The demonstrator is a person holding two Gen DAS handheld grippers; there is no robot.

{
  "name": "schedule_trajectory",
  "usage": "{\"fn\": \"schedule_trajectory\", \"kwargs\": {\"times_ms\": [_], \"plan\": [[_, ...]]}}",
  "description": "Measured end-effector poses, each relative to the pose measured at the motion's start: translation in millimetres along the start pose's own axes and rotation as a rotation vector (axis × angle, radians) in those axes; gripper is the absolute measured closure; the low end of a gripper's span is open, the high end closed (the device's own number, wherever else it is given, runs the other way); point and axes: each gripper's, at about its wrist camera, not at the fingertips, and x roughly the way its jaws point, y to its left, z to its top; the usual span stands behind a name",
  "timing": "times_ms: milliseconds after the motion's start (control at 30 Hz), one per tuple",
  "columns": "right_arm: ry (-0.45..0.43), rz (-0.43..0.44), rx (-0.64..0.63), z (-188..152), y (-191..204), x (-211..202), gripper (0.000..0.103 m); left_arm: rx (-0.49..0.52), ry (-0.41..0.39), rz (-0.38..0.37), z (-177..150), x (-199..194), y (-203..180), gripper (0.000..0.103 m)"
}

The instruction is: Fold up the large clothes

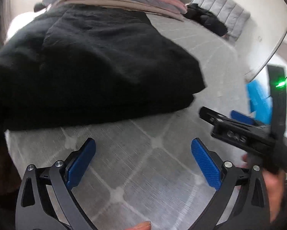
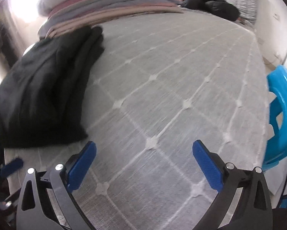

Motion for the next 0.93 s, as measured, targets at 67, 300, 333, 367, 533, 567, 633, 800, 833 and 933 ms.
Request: {"fn": "schedule_trajectory", "kwargs": {"times_ms": [67, 300, 333, 367, 533, 567, 633, 800, 833, 933], "plan": [[0.002, -0.004, -0.009, -2, 3, 2, 0.006, 0.007, -0.009, 0.044, 5, 5, -6, 0.007], [0.016, 0.0, -0.003, 2, 3, 10, 0.005, -0.082, -0.059, -0.03, 10, 9, 15, 0.011], [0.015, 0.001, -0.003, -2, 1, 8, 0.005, -0.108, -0.078, -0.029, 7, 5, 19, 0.018], [0.013, 0.002, -0.002, -1, 1, 9, 0.005, -0.118, -0.086, -0.03, 6, 4, 23, 0.019], [0.01, 0.005, 0.002, -6, 1, 6, 0.005, -0.087, -0.091, 0.034, -9, -1, 12, 0.023], [0.01, 0.005, 0.002, -5, 1, 6, 0.005, -0.085, -0.091, 0.036, -4, -2, 18, 0.023], [0.008, 0.007, 0.004, -6, 1, 6, 0.005, -0.082, -0.089, 0.037, -1, -2, 21, 0.021], [0.009, 0.018, 0.012, -5, 0, 7, 0.005, -0.047, -0.054, 0.053, 29, 23, 12, 0.014], [0.008, 0.018, 0.012, -5, 0, 7, 0.005, -0.048, -0.055, 0.052, 30, 23, 12, 0.014], [0.005, 0.019, 0.012, -6, 0, 6, 0.005, -0.057, -0.06, 0.044, 27, 20, 17, 0.011]]}}
